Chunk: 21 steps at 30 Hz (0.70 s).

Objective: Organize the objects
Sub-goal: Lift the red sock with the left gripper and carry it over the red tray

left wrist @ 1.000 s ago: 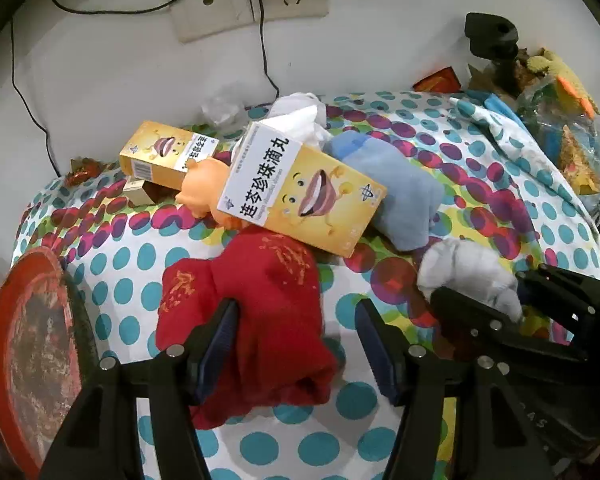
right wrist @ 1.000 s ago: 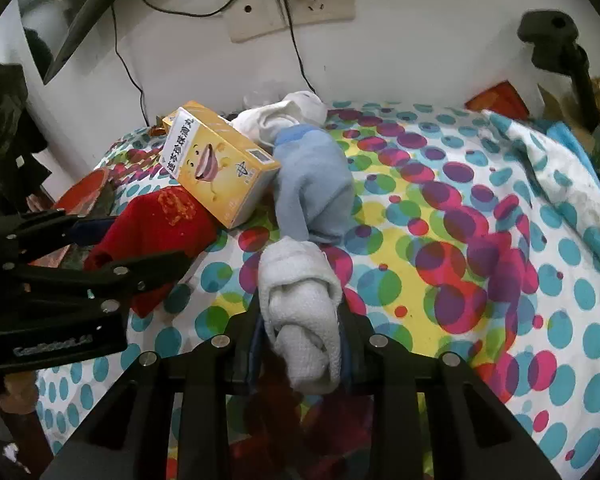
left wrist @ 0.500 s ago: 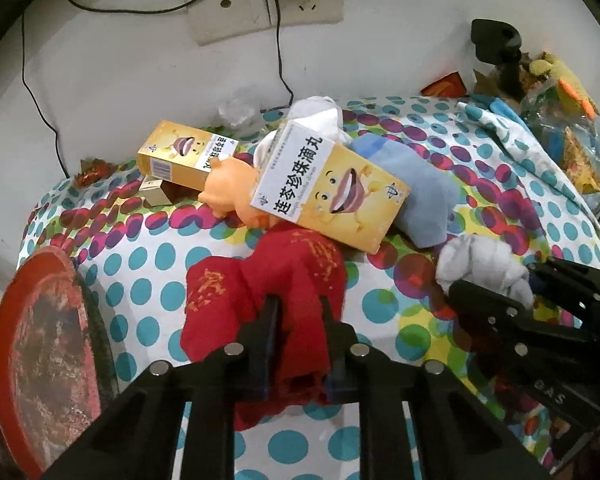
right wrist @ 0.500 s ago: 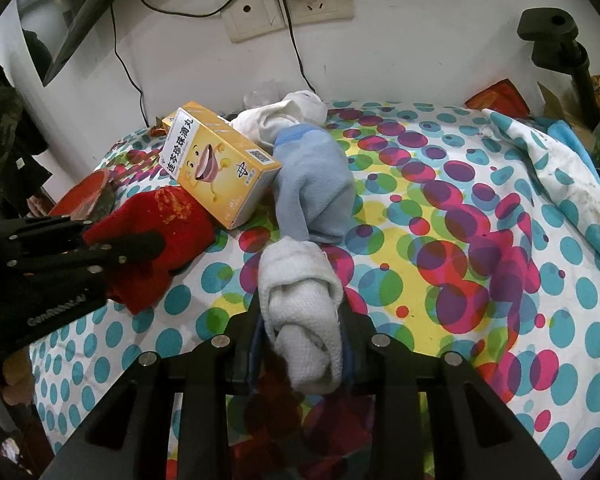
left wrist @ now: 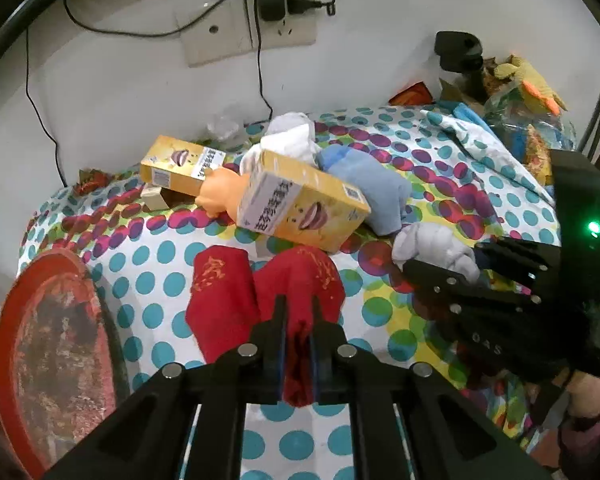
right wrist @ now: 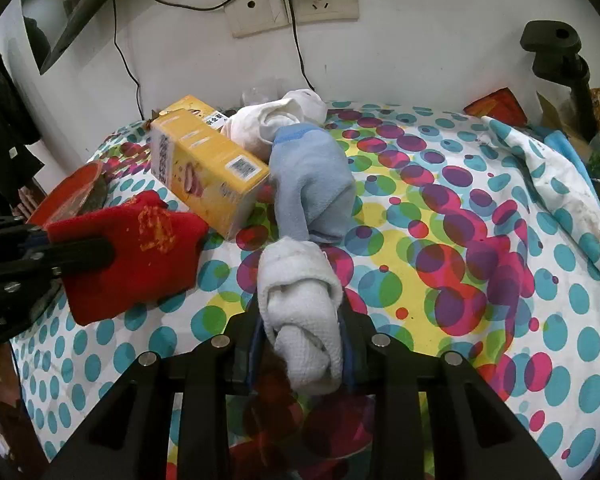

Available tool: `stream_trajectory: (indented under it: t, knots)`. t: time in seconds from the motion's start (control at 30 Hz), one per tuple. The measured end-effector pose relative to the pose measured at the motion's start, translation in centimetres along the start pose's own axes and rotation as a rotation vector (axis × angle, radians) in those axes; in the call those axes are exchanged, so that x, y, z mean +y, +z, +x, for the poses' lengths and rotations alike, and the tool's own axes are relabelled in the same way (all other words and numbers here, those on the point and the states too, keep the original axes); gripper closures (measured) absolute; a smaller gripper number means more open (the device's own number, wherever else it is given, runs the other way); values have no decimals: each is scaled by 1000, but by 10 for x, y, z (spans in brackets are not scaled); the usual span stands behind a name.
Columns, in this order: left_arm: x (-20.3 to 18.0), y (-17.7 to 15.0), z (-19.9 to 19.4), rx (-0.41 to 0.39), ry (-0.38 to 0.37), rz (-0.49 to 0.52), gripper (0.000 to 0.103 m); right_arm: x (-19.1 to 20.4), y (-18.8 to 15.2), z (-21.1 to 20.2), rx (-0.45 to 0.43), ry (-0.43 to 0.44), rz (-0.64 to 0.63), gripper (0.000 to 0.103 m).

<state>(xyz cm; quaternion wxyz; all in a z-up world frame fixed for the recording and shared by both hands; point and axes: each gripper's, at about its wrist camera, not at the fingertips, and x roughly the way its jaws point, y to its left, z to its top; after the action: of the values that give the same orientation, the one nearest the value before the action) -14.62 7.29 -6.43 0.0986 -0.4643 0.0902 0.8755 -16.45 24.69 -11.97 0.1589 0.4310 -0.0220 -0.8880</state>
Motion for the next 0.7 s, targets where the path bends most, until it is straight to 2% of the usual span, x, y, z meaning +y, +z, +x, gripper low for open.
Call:
stream_trajectory:
  t: [0.4, 0.7]
  knots:
    - [-9, -7, -20, -12, -15, 50, 98, -1, 2, 0, 2, -5, -4, 74]
    - [1, -5, -37, -27, -22, 15, 98, 1, 2, 0, 3, -5, -8, 74]
